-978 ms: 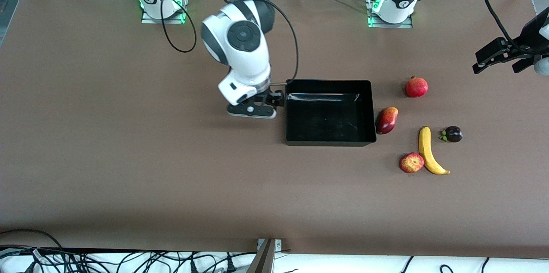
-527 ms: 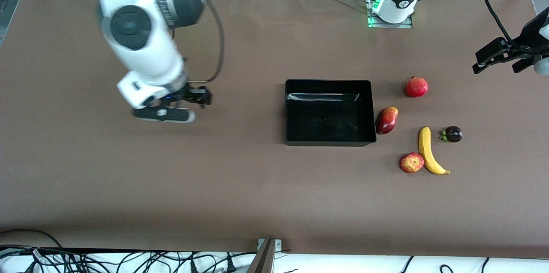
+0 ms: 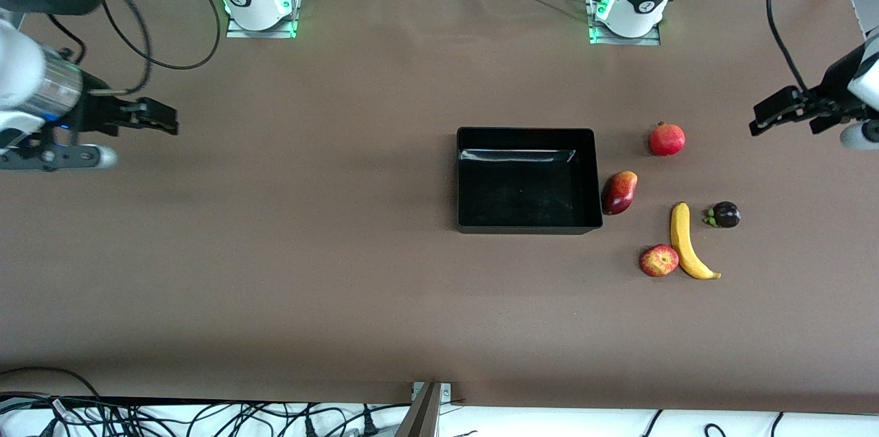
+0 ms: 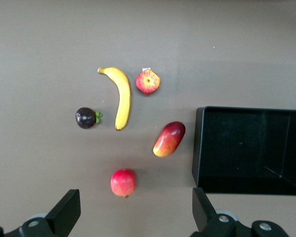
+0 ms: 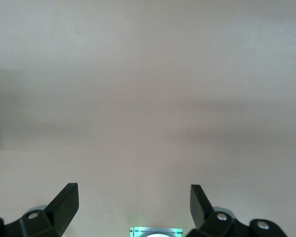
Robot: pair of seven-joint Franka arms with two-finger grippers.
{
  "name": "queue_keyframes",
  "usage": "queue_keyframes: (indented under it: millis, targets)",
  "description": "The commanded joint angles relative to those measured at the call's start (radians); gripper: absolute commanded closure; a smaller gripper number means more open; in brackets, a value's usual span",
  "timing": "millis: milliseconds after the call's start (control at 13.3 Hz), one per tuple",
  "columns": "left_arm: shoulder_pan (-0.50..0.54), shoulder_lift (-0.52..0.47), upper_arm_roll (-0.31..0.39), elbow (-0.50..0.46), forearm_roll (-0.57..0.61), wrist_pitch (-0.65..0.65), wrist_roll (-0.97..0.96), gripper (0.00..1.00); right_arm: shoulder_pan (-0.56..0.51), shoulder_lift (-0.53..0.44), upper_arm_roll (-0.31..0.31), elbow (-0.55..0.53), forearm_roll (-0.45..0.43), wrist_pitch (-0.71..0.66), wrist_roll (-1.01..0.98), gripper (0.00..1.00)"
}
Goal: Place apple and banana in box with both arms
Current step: 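Move the left gripper over the red-yellow apple beside the banana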
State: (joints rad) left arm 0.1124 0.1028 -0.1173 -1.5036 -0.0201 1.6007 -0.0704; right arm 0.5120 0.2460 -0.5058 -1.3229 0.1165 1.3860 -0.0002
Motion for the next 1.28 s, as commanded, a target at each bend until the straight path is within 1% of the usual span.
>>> queue_keyframes:
  millis: [0,75,151,226,301,376,452,527,753,903,1054,1204]
  targets:
    - [-0.005,0.085,0.005,0.006,-0.011,0.089,0.009,0.00,-0.120,-0.077,0.089,-0.064,-0.052,0.005,-0.021,0.00]
    - [-0.007,0.122,0.005,0.006,-0.011,0.131,0.006,0.00,-0.216,-0.114,0.207,-0.102,-0.098,0.025,-0.020,0.00]
    - [-0.007,0.155,0.005,0.006,-0.011,0.177,0.006,0.00,-0.315,-0.164,0.307,-0.186,-0.125,0.078,-0.020,0.00]
    - [-0.005,0.185,0.005,0.005,-0.009,0.214,0.008,0.00,-0.384,-0.230,0.370,-0.293,-0.130,0.158,-0.020,0.00]
    - [-0.005,0.219,0.007,0.003,-0.009,0.247,0.008,0.00,-0.445,-0.288,0.404,-0.402,-0.130,0.239,-0.023,0.00]
    - [-0.002,0.242,0.008,0.002,-0.009,0.272,0.009,0.00,-0.492,-0.313,0.446,-0.464,-0.130,0.283,-0.039,0.00]
    - [-0.002,0.257,0.018,0.003,-0.009,0.289,0.017,0.00,-0.544,-0.317,0.479,-0.455,-0.129,0.281,-0.059,0.00]
    - [-0.002,0.274,0.019,0.005,-0.008,0.303,0.018,0.00,-0.570,-0.317,0.504,-0.446,-0.130,0.277,-0.064,0.00]
    - [-0.002,0.328,0.022,0.005,-0.008,0.367,0.021,0.00,-0.587,-0.304,0.506,-0.403,-0.146,0.165,-0.061,0.00]
    - [-0.002,0.379,0.025,-0.001,0.005,0.444,0.020,0.00,-0.573,-0.272,0.488,-0.357,-0.143,0.147,-0.064,0.00]
    - [-0.004,0.428,0.028,-0.004,0.052,0.505,0.012,0.00,-0.561,-0.242,0.468,-0.320,-0.140,0.146,-0.066,0.00]
    - [-0.002,0.484,0.028,-0.004,0.051,0.570,-0.005,0.00,-0.563,-0.241,0.452,-0.302,-0.140,0.177,-0.057,0.00]
